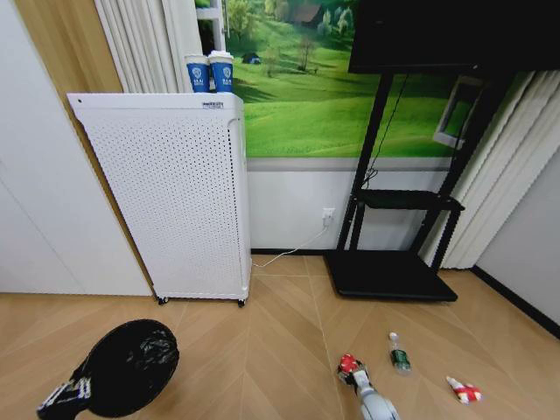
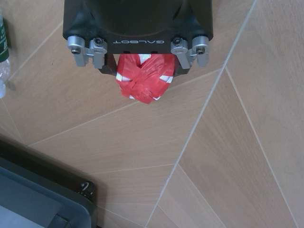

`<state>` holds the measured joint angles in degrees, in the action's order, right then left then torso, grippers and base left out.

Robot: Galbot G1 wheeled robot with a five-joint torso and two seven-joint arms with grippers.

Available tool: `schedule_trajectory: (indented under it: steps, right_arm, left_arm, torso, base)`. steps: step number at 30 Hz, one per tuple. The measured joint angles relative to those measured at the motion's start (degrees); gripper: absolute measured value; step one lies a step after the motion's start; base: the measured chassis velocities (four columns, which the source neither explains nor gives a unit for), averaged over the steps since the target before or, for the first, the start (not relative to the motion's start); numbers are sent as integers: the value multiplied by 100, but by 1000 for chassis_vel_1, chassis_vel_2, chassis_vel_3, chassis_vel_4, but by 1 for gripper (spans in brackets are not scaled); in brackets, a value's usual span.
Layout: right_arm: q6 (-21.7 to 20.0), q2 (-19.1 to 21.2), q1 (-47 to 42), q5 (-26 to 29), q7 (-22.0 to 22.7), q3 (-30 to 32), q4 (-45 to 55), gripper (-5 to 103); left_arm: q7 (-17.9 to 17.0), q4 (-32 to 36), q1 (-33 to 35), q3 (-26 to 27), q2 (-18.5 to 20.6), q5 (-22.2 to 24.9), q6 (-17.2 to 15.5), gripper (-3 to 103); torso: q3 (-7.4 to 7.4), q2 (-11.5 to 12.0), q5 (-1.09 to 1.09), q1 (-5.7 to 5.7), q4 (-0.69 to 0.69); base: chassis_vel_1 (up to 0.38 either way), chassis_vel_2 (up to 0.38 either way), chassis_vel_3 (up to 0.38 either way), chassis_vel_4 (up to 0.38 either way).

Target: Pick up the trash bin and place the garbage on the floor into it.

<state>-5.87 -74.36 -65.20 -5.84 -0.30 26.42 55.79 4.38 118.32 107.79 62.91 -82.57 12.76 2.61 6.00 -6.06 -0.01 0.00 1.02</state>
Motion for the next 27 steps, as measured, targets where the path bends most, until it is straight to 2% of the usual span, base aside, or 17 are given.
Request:
schedule_trajectory:
  steps: [1,8,11,13,14,15,17,18,19,20,21,22,23,24,25,26,27]
  right_arm:
    - [0,6,-25,12,5,15,22,61]
    - [27,19,-143,135,63,65,172,48]
    - [73,28,-222,271,95,93,316,47]
    - [373,58,-347,649,95,104,675,47]
    - [373,58,-347,649,95,104,675,47]
    - [538,98,-475,884,76,100,1022,47]
    - [586,136,-593,1050,55,97,1343,47]
    - [602,182,-725,1268,44,92,1798,47]
    - [528,233,-846,1532,41,61,2292,47]
    - [528,233,-846,1532,41,61,2292,47]
    - [426,285,-925,1783,40,-35,2717,47]
    - [346,326,-969,1930,21,-128,3043,47]
    - [289,379,-1057,2038,-14,-189,3462,46]
    - [289,379,-1057,2038,-14,-189,3462,46]
    - [282,416,-1192,2094,-44,-209,3829,46]
    - [297,439,-1340,2114,-93,-212,4138,46]
    - [297,439,-1340,2114,-93,-212,4138,46]
  left_arm:
    - [-18,16,-9,-27,3,0,-18,7]
    - [-65,32,-87,-116,95,0,-103,7]
    - [-105,32,-162,-199,193,0,-179,7]
    - [-183,9,-311,-405,396,41,-272,7]
    - [-183,9,-311,-405,396,41,-272,7]
    - [-219,-35,-424,-570,594,98,-345,7]
    - [-229,-72,-526,-684,767,137,-393,7]
    - [-236,-121,-678,-818,997,185,-445,7]
    - [-240,-176,-843,-948,1261,292,-479,7]
    - [-240,-176,-843,-948,1261,292,-479,7]
    - [-244,-231,-934,-1018,1430,443,-483,7]
    - [-246,-301,-1007,-1089,1554,613,-480,7]
    - [-287,-426,-1150,-1252,1751,832,-473,7]
    - [-287,-426,-1150,-1252,1751,832,-473,7]
    - [-341,-588,-1357,-1480,1962,1036,-463,7]
    - [-408,-766,-1581,-1730,2146,1217,-451,7]
    - [-408,-766,-1581,-1730,2146,1217,-451,7]
  torso:
    - [0,0,1,0,0]
    - [1,0,2,0,0]
    - [3,1,3,0,2]
    - [2,1,3,0,2]
    - [2,1,3,0,2]
    - [2,1,2,1,1]
    - [3,2,1,1,1]
    - [3,2,1,0,2]
    - [1,2,-2,0,4]
    - [1,2,-2,0,4]
    - [2,1,-2,0,6]
    - [2,2,4,1,1]
    - [2,1,5,0,-6]
    - [2,1,5,0,-6]
    - [1,2,-5,0,-3]
    - [2,2,-4,0,-1]
    - [2,2,-4,0,-1]
  base:
    - [0,0,0,0]
    - [0,0,0,0]
    - [0,0,0,0]
    - [0,0,0,0]
    - [0,0,0,0]
    - [0,0,0,0]
    - [0,0,0,0]
    - [0,0,0,0]
    - [0,0,0,0]
    - [0,0,0,0]
    - [0,0,0,0]
    - [0,0,0,0]
    - [0,0,0,0]
    - [0,0,0,0]
    - [0,0,0,0]
    - [0,0,0,0]
    - [0,0,0,0]
